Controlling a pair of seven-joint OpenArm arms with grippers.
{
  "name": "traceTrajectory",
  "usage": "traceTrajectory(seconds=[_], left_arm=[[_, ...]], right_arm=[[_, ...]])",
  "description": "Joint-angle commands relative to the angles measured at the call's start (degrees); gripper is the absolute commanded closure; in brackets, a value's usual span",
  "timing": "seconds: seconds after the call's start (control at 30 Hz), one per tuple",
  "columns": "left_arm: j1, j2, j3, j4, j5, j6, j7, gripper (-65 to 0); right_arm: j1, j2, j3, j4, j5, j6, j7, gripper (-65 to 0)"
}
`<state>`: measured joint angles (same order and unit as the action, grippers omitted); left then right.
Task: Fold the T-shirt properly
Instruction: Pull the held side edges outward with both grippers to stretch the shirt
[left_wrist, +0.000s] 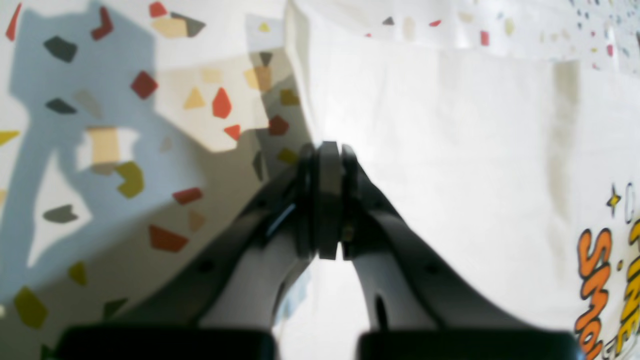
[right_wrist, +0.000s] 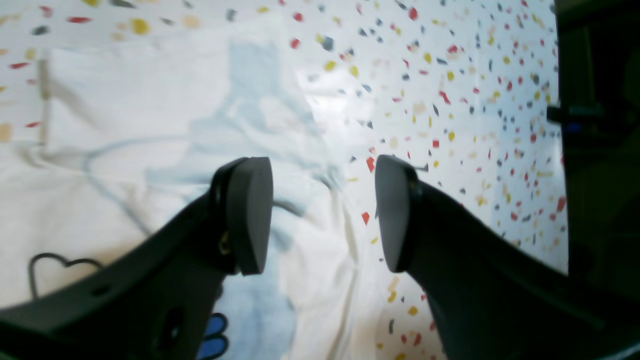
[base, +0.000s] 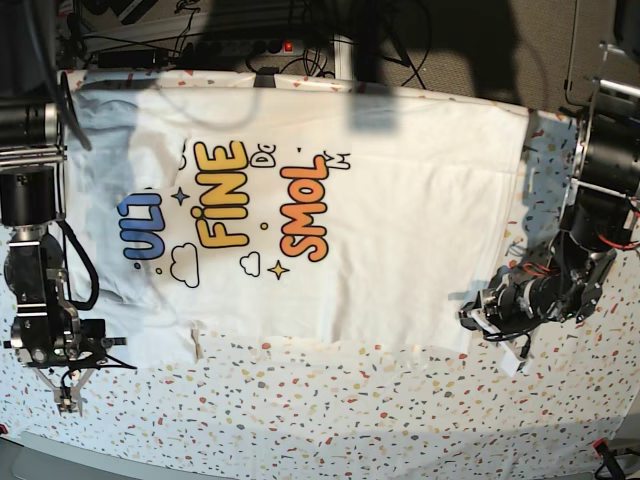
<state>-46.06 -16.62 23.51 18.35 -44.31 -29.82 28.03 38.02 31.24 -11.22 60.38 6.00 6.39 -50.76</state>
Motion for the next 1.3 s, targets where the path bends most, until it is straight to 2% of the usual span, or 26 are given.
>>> traceTrajectory(seconds=[0.0, 0.1, 0.27, 0.33, 0.5, 0.67, 0.77, 0.87, 1.03, 1.27], left_arm=[[-2.43, -0.37, -0.22, 0.76, -0.7, -0.44, -1.14, 0.0], [-2.64, -0.39, -0.22, 0.76, -0.72, -0.44, -1.11, 0.0], [-2.64, -0.37, -0.22, 0.76, -0.7, -0.44, -1.03, 0.0], [-2.69, -0.39, -0.22, 0.76, -0.7, -0.44, -1.07, 0.0], [-2.69, -0.37, -0.22, 0.76, -0.72, -0.44, -1.09, 0.0], [-2.69, -0.37, -0.22, 0.76, -0.7, -0.44, -1.09, 0.0], [-2.67, -0.37, -0.22, 0.76, -0.7, -0.44, -1.09, 0.0], [-2.67, -0.37, -0.22, 0.76, -0.7, -0.44, -1.09, 0.0], [-2.67, -0.37, -0.22, 0.76, -0.7, -0.44, -1.09, 0.0], [-2.67, -0.37, -0.22, 0.76, -0.7, -0.44, -1.11, 0.0]], right_arm=[[2.05, 1.11, 0.57, -1.05, -0.13, -0.17, 0.72, -32.9], [2.93, 2.25, 0.63, -6.78, 5.51, 4.07, 0.68, -25.0], [2.89, 4.28, 0.79, -12.44, 6.88, 4.35, 1.51, -23.7], [2.89, 5.33, 0.76, -13.18, 6.91, 4.37, 1.49, -25.9], [2.89, 7.37, 0.76, -13.2, 6.56, 4.33, 3.48, -41.0], [2.89, 7.63, 0.76, -13.18, 6.03, 4.33, 2.97, -41.3], [2.91, 7.65, 0.76, -13.18, 6.03, 4.39, -0.72, -41.3], [2.78, 7.65, 0.76, -13.18, 6.93, 6.49, -1.03, -41.3], [2.78, 7.56, 0.76, -14.1, 12.94, 6.49, 3.37, -41.1], [2.78, 5.92, 0.76, -22.56, 13.51, 6.49, 11.32, -41.1]])
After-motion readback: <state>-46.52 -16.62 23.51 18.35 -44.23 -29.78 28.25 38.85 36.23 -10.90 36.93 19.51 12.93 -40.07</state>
